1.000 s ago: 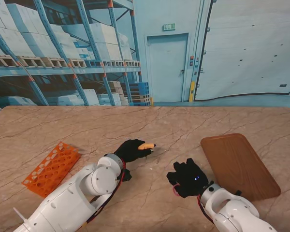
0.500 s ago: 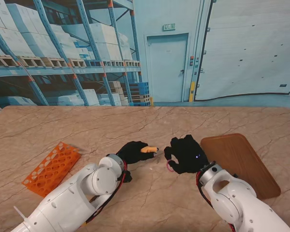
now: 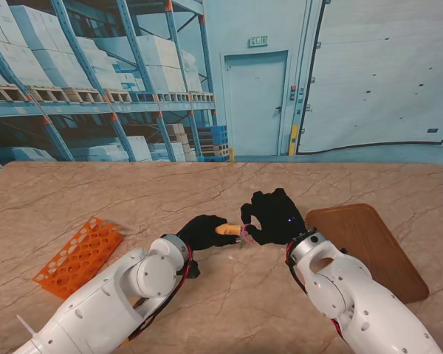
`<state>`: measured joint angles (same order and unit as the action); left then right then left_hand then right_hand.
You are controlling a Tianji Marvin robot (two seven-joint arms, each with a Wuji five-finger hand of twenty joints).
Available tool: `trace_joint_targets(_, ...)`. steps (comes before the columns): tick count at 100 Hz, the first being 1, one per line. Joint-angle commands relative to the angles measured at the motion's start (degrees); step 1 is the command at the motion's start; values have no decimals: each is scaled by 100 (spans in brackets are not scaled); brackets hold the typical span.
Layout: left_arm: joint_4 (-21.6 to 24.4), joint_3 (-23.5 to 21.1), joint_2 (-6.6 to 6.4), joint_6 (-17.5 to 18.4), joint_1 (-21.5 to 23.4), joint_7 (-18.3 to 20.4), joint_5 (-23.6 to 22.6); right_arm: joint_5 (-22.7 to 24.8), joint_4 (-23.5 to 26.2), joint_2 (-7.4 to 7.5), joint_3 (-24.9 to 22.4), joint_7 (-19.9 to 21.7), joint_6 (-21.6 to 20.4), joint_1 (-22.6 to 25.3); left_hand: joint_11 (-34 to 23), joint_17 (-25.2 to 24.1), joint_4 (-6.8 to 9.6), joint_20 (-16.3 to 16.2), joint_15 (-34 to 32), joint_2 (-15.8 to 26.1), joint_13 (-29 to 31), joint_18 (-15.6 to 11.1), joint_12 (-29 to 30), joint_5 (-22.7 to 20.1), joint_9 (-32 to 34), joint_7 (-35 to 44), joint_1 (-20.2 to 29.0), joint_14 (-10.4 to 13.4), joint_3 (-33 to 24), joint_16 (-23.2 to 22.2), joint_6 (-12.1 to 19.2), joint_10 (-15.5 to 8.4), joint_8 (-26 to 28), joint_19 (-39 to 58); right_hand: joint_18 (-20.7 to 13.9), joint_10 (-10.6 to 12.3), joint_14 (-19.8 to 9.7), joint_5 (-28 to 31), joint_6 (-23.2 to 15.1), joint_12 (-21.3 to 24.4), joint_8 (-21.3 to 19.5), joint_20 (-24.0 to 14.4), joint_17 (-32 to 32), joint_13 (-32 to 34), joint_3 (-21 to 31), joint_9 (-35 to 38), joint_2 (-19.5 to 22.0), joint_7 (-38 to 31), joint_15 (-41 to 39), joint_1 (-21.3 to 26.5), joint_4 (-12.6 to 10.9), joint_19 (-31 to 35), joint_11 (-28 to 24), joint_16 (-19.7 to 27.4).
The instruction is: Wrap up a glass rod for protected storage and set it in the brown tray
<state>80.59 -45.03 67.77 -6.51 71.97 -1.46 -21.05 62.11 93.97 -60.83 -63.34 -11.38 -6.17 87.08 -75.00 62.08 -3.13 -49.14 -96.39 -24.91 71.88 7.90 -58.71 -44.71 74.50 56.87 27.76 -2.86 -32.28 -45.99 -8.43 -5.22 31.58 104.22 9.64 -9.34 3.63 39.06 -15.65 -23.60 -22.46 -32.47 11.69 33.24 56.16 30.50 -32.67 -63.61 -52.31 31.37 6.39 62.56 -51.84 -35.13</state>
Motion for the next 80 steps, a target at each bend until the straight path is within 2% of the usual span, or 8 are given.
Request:
trace_joint_targets(1,43,-10,0,42,39,29,-5,-3,-33,-43,51,37,13,-30,-191,202,-148,-255,-531,-305,101,-651,-51,136,218,-137,-203,186,-34,-89,-138,-172,18,1575,72,21,43,54,-45,-92,-19,-52,-3,64,-51,50,63,-26,29,193,143,36,22,-78)
trace_joint_targets(32,51,17,-3,117,43,16,-33,-116,-187,-51,228,109,45,-201,-106,204,-207,-259,-528,-446,99,-700,-64,277,104,-296,-361,186,-206,-84,-133,-158,-40,1575,72,12,27,-42,-107,-104,-67,-64,-2,71,-104,57,122,-15,26,158,128,30,12,-93)
trace_joint_targets(47,28,49,-57,255,-1,169,-88,-174,-270,-63,308,101,80,-301,2,208,-314,-113,-396,-760,97,-829,-109,428,-82,-498,-609,189,-174,-73,-73,-156,-102,1575,56,2,27,-94,-180,-113,-92,-69,10,76,-136,58,142,-10,13,130,104,24,2,-106)
trace_joint_targets(80,-13,58,-76,396,-23,205,-114,-190,-322,-72,414,138,220,-415,53,206,-409,-22,-324,-942,96,-902,-150,557,-210,-597,-853,225,-214,-96,-20,-177,-110,1575,38,-15,-2,-525,-6,-142,-66,-82,24,18,-256,-55,185,57,-9,49,70,13,-43,-123)
